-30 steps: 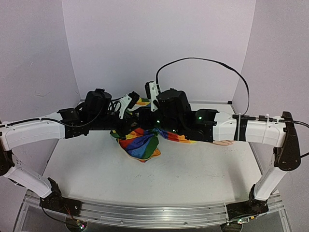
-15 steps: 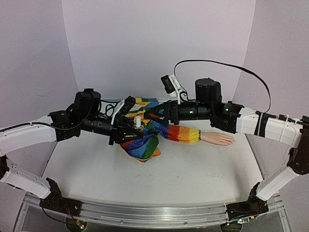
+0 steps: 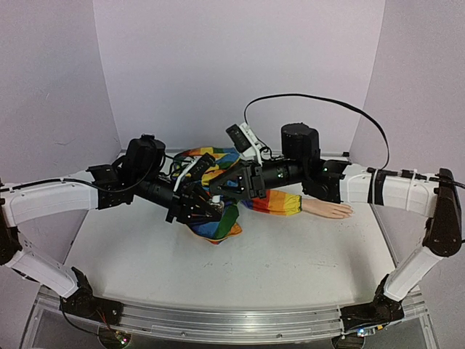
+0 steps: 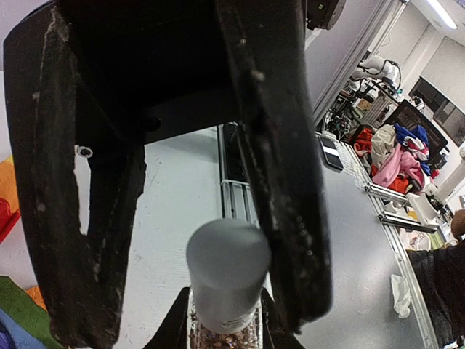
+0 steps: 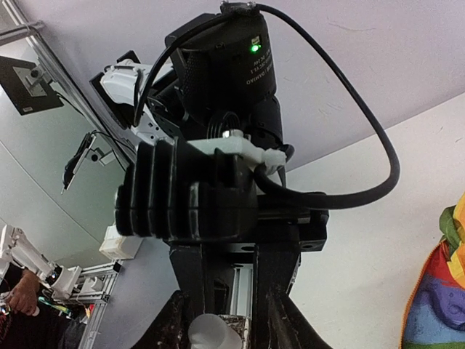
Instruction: Paint the nails
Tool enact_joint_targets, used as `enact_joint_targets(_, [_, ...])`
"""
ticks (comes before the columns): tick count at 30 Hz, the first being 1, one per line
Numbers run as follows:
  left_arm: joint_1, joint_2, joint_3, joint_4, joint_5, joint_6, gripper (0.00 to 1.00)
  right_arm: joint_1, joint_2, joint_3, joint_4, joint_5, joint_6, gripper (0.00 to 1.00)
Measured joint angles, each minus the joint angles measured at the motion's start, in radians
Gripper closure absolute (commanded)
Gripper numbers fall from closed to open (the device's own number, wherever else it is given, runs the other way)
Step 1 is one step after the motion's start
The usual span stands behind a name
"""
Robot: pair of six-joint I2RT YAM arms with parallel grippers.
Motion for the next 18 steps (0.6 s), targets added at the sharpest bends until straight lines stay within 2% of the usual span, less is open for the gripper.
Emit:
enact_joint_targets(4, [0.000, 0.006, 0.009, 0.000, 0.011, 0.000, 1.00, 0.000, 0.011, 0.011, 0.013, -0.021, 0.002, 0.74])
enact_joint_targets(9, [0.001, 0.010, 0.010, 0.000, 0.010, 0.000, 1.00, 0.000, 0.018, 0.014, 0.022, -0.042, -0.002, 0.89])
enact_joint_targets(11, [0.001, 0.010, 0.010, -0.002, 0.010, -0.001, 1.00, 0.001, 0.021, 0.015, 0.023, -0.046, -0.005, 1.00])
enact_joint_targets(15, [0.001, 0.010, 0.011, -0.002, -0.042, -0.003, 1.00, 0.000, 0.025, 0.015, 0.027, -0.040, -0.018, 1.00])
enact_joint_targets(18, [-0.008, -0.004, 0.011, -0.013, -0.203, 0.009, 1.00, -0.006, 0.025, 0.014, 0.016, 0.032, -0.035, 1.00])
